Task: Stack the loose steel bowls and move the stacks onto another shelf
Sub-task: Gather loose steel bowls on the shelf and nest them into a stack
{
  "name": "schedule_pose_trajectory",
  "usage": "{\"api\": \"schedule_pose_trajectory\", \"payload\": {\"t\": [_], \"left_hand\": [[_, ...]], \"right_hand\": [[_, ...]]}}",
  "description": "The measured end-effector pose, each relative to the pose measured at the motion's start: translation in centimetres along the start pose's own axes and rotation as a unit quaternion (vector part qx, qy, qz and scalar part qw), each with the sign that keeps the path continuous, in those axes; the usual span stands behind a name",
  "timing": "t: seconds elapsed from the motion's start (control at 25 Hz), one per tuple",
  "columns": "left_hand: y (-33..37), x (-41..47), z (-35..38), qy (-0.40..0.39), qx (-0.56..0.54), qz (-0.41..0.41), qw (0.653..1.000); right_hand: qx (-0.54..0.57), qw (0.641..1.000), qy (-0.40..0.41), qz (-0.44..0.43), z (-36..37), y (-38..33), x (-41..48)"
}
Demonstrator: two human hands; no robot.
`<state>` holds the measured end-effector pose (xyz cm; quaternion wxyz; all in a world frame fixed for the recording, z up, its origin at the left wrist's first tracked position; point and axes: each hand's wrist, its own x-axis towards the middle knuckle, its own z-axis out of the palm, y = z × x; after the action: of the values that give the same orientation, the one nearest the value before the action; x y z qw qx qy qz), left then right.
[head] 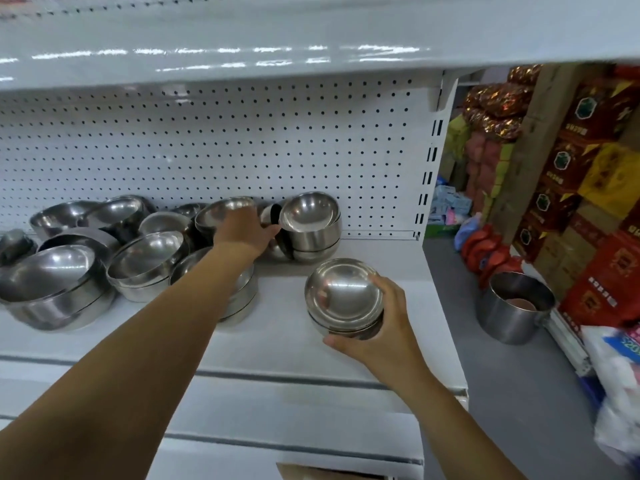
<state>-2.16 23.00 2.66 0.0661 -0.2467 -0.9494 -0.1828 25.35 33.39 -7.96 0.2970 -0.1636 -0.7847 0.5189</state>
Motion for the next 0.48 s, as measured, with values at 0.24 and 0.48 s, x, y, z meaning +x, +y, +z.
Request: {"api": "schedule_pose_trajectory", "payload": {"t": [0.24, 0.48], "left_hand": [[-1.5, 2.6, 1.0, -0.079, -0.131, -0.022, 0.988], [-1.3, 2.7, 1.2, -0.102, -0.208, -0.039, 0.972]], "right_hand": [[-0.002, 1.0, 0.006, 0.016, 0.3, 0.4, 0.5], [-0.001, 1.0, 0.015, 0.019, 0.4, 0.5, 0.7]]}}
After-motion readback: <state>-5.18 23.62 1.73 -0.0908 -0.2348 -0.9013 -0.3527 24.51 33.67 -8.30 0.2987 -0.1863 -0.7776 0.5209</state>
